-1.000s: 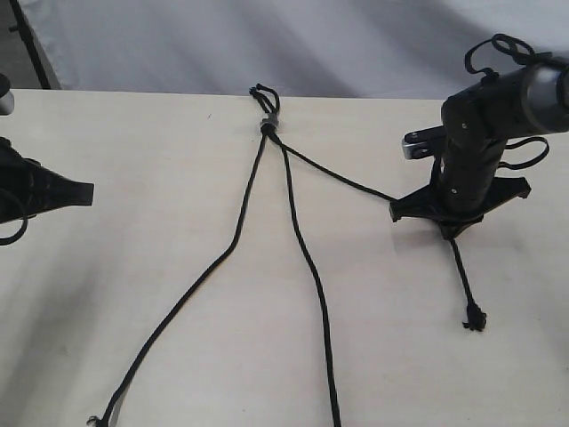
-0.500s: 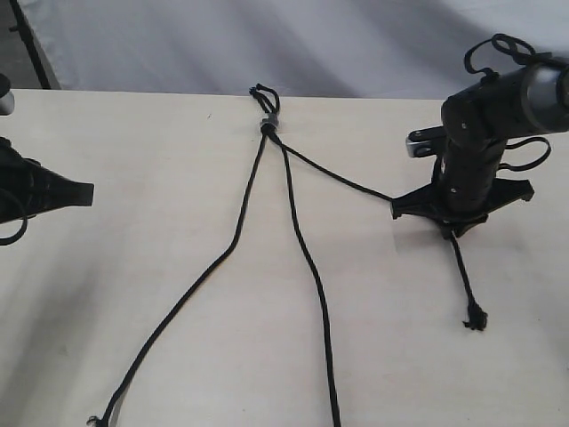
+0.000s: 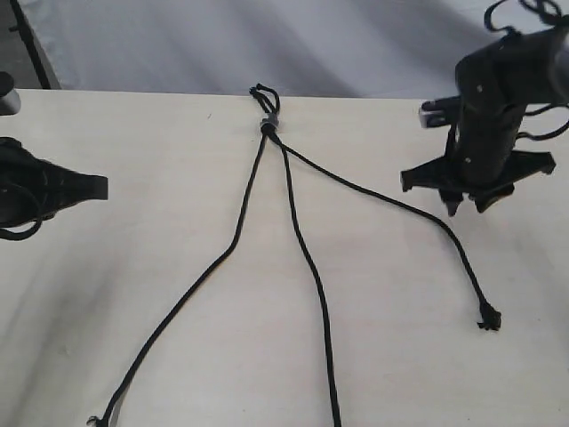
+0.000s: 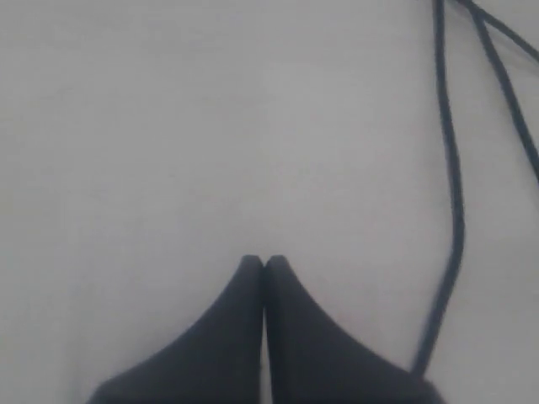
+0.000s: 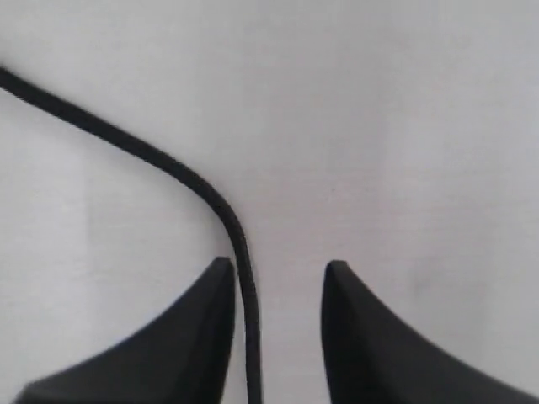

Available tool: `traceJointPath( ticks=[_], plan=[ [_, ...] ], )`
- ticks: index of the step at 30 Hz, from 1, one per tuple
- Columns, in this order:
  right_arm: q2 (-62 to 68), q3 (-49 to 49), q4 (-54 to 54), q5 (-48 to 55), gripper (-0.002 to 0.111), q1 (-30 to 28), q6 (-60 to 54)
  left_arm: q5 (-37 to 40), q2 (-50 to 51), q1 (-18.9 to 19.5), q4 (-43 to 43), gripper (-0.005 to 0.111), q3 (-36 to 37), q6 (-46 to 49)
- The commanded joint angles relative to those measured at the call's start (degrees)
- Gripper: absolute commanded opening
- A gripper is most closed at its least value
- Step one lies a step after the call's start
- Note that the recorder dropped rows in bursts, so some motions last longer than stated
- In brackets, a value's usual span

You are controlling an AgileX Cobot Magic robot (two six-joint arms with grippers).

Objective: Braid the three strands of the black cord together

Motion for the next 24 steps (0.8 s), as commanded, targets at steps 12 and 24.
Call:
traceJointPath(
  ticks=[12,24],
  plan=[
    [-14.4,1.9,-2.3,-2.1,-0.001,-0.1,-0.6,12.5,26.9,-29.8,-2.1,0.038,-26.3,0.6],
    [-14.4,1.9,-2.7,-2.5,-0.001,-0.1,-0.9,25.7,46.0,-36.8,-2.1,0.059,-44.1,-1.7]
  ],
)
